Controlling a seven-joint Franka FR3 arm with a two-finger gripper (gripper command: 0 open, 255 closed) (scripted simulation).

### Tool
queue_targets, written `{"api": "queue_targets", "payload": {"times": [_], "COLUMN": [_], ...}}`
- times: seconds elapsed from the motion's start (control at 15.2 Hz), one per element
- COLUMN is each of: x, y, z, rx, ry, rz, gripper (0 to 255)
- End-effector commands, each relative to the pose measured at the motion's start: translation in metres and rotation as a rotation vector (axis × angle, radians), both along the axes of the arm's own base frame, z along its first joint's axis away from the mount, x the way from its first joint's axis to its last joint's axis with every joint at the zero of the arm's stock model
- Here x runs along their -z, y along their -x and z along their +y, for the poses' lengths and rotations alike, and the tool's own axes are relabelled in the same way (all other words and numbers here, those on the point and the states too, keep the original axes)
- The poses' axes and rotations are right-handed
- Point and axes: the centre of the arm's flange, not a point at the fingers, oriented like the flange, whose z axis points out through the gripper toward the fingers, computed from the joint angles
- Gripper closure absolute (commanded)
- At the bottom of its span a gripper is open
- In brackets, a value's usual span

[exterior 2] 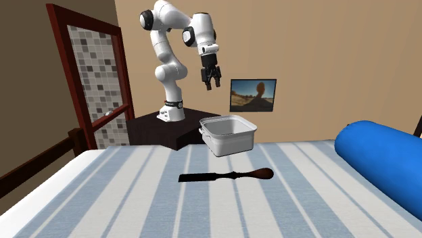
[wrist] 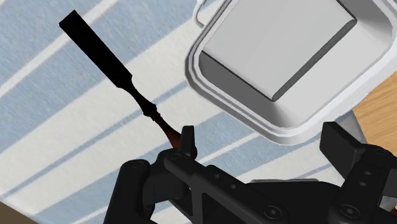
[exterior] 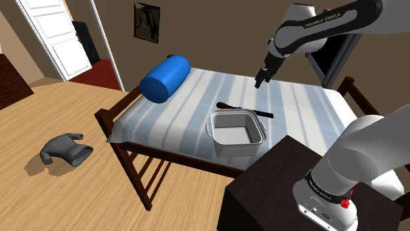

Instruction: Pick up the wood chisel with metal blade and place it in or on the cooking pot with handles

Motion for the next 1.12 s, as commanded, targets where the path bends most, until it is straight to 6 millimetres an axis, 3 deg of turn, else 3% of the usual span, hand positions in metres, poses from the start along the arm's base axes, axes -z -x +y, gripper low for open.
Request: {"api": "queue_targets", "payload": {"times": [0.0, 1.06], "x": [0.024, 0.191], "y": [-0.014, -0.109], "z": [-0.013, -0.109], "rx": [-0.02, -0.174], "ry": [0.0, -0.02], "rz": [-0.002, -0.007], "gripper": [0, 0]}}
